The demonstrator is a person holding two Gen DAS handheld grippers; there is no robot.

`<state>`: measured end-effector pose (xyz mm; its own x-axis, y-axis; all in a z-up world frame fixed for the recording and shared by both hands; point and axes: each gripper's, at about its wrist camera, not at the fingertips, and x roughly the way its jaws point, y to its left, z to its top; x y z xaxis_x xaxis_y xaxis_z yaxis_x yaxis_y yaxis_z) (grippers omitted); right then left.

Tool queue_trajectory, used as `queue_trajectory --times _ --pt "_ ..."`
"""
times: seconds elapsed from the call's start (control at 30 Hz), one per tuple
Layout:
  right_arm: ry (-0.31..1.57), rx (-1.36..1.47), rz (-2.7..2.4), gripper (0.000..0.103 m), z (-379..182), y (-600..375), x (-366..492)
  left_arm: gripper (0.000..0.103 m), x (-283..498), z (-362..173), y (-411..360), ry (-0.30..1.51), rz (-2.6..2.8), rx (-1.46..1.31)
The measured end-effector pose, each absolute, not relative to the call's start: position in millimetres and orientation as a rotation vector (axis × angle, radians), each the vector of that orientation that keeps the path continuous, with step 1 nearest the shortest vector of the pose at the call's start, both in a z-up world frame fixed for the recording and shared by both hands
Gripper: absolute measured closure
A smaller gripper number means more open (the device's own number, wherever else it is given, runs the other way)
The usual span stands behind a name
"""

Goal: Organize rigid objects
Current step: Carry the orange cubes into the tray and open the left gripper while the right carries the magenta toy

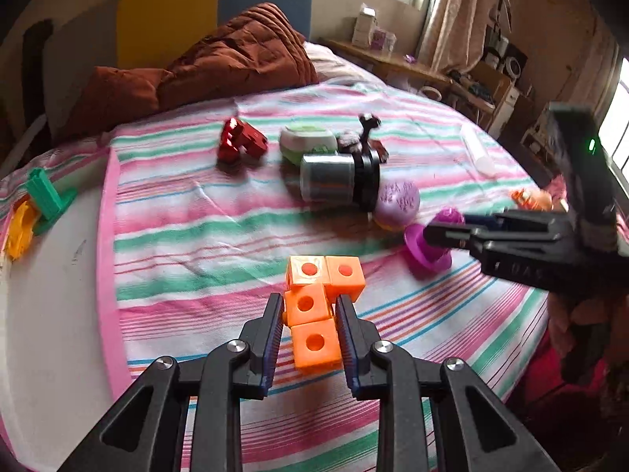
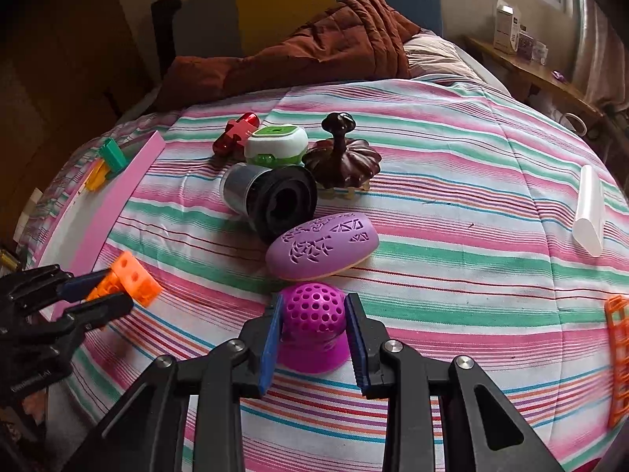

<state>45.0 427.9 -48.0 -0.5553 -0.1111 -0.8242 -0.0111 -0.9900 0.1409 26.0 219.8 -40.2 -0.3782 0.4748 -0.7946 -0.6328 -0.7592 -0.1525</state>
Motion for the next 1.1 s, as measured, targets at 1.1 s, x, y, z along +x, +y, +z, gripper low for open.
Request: queue_trajectory --times 1.1 --pt "-0.139 1.2 -2.695 0.071 -20 374 53 0.076 -122 -57 27 -0.022 2.587 -1.407"
